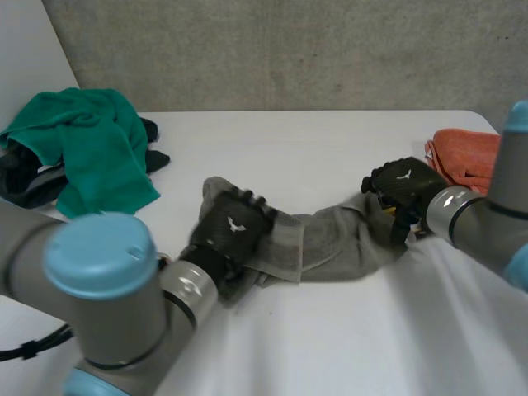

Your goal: Fold the laundry.

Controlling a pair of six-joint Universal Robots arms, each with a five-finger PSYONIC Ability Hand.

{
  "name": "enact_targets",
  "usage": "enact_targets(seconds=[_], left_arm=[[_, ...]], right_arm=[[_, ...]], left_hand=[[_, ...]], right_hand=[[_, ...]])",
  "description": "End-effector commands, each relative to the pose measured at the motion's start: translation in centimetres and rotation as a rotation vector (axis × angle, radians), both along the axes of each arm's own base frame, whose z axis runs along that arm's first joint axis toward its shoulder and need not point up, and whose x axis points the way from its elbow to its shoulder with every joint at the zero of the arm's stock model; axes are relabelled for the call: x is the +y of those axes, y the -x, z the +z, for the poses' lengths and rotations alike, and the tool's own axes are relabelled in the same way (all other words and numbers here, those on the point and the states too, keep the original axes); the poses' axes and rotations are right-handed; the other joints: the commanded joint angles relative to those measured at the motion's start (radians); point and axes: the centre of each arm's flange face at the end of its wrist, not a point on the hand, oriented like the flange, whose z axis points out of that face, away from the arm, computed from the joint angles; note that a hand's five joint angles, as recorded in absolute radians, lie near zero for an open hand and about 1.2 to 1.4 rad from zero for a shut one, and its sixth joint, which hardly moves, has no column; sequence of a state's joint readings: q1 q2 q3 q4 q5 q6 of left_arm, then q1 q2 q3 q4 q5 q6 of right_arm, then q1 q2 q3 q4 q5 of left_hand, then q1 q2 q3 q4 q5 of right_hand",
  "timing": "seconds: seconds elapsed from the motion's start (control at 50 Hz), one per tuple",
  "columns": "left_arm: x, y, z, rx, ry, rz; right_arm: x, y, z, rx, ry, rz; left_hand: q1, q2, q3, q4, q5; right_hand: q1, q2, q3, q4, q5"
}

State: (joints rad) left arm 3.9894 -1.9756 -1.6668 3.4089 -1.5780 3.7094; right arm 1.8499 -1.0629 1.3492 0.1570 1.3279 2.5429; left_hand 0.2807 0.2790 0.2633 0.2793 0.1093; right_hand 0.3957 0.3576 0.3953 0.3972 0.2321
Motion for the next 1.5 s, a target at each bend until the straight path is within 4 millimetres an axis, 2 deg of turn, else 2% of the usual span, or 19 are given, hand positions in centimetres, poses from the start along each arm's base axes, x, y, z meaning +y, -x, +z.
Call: enact_targets(seconds=[0.02, 0.24, 0.32, 0.38, 0.54, 0.64, 0.78, 0.88, 0.94, 1.02, 1.16, 1.24, 1.26, 1.28, 1.32, 1.4, 1.42, 1.48, 1.5], left_arm=[[-1.9, 1.1, -2.9, -0.086, 0.081, -0.002], [-5.8, 0.4, -4.2, -0.084, 0.094, 0.096], [-6.7, -0.4, -4.2, -0.084, 0.092, 0.127], [-7.1, -0.6, -3.7, -0.07, 0.1, 0.139], [-8.6, -1.8, 2.0, 0.047, 0.2, 0.204], [-7.7, -2.4, 7.6, 0.204, 0.257, 0.211], [-5.1, -3.7, 12.0, 0.268, 0.279, 0.196], [-2.9, -4.6, 14.0, 0.284, 0.295, 0.168], [-2.0, -4.9, 15.0, 0.304, 0.318, 0.159], [-0.3, -5.5, 16.8, 0.341, 0.36, 0.145], [1.0, -5.9, 18.1, 0.369, 0.396, 0.128], [1.0, -6.1, 18.4, 0.375, 0.406, 0.132], [0.9, -6.1, 18.4, 0.375, 0.406, 0.134], [0.9, -6.1, 18.4, 0.375, 0.406, 0.134], [0.7, -6.2, 18.4, 0.376, 0.409, 0.138], [-0.1, -6.6, 18.8, 0.383, 0.432, 0.164], [-1.1, -6.9, 19.5, 0.394, 0.459, 0.188], [-3.4, -7.9, 21.3, 0.429, 0.539, 0.246], [-5.2, -8.5, 22.4, 0.457, 0.592, 0.283]], right_arm=[[-2.4, -0.7, -4.4, -0.003, 0.049, 0.002], [-3.9, -1.5, -3.7, -0.052, 0.167, -0.034], [-3.8, -1.2, -0.5, -0.087, 0.221, -0.059], [-3.3, -1.1, 1.3, -0.085, 0.246, -0.055], [-2.0, -0.6, 2.7, -0.063, 0.144, -0.035], [-2.1, -1.5, 3.9, -0.086, 0.169, 0.038], [-3.2, -3.5, 5.5, -0.118, 0.264, 0.215], [-4.6, -5.8, 4.7, -0.16, 0.289, 0.362], [-3.8, -8.3, 3.6, -0.179, 0.281, 0.454], [-2.5, -12.3, 0.3, -0.198, 0.252, 0.575], [-0.5, -15.9, -4.9, -0.195, 0.183, 0.663], [-0.8, -16.5, -6.2, -0.164, 0.223, 0.673], [-1.4, -16.7, -5.7, -0.153, 0.273, 0.667], [-1.7, -16.8, -5.2, -0.152, 0.307, 0.655], [-2.7, -17.0, -3.6, -0.153, 0.393, 0.602], [-5.6, -15.7, 4.3, -0.213, 0.65, 0.351], [-6.4, -14.5, 8.0, -0.27, 0.745, 0.253], [-7.6, -11.8, 12.7, -0.357, 0.86, 0.12], [-7.7, -10.1, 15.6, -0.414, 0.922, 0.055]], left_hand=[[0.161, 0.163, 0.178, 0.162, 0.158], [0.734, 0.735, 0.751, 0.735, 0.73], [1.114, 1.116, 1.132, 1.116, 1.111], [1.116, 1.117, 1.133, 1.117, 1.112], [1.116, 1.117, 1.133, 1.117, 1.112], [1.116, 1.117, 1.133, 1.117, 1.112], [1.116, 1.117, 1.133, 1.117, 1.112], [1.116, 1.117, 1.133, 1.117, 1.112], [1.116, 1.117, 1.133, 1.117, 1.112], [1.116, 1.117, 1.133, 1.117, 1.112], [1.116, 1.117, 1.133, 1.117, 1.112], [1.116, 1.117, 1.133, 1.117, 1.112], [1.116, 1.117, 1.133, 1.117, 1.112], [1.116, 1.117, 1.133, 1.117, 1.112], [1.116, 1.117, 1.133, 1.117, 1.112], [1.116, 1.117, 1.133, 1.117, 1.112], [1.116, 1.117, 1.133, 1.117, 1.112], [1.116, 1.117, 1.133, 1.117, 1.112], [1.116, 1.117, 1.133, 1.117, 1.112]], right_hand=[[0.109, 0.147, 0.109, 0.108, 0.098], [0.109, 0.147, 0.109, 0.108, 0.098], [0.089, 0.127, 0.089, 0.087, 0.078], [0.08, 0.118, 0.08, 0.078, 0.069], [0.074, 0.112, 0.074, 0.072, 0.063], [0.053, 0.091, 0.054, 0.052, 0.042], [0.018, 0.056, 0.018, 0.017, 0.007], [0.018, 0.056, 0.018, 0.017, 0.007], [0.018, 0.056, 0.018, 0.017, 0.007], [0.018, 0.056, 0.018, 0.017, 0.007], [0.03, 0.068, 0.03, 0.028, 0.019], [0.369, 0.407, 0.369, 0.367, 0.358], [0.925, 0.964, 0.926, 0.924, 0.915], [1.0, 1.038, 1.0, 0.998, 0.989], [1.001, 1.039, 1.001, 0.999, 0.99], [1.001, 1.039, 1.001, 0.999, 0.99], [1.001, 1.039, 1.001, 0.999, 0.99], [1.001, 1.039, 1.001, 0.999, 0.99], [1.001, 1.039, 1.001, 0.999, 0.99]])
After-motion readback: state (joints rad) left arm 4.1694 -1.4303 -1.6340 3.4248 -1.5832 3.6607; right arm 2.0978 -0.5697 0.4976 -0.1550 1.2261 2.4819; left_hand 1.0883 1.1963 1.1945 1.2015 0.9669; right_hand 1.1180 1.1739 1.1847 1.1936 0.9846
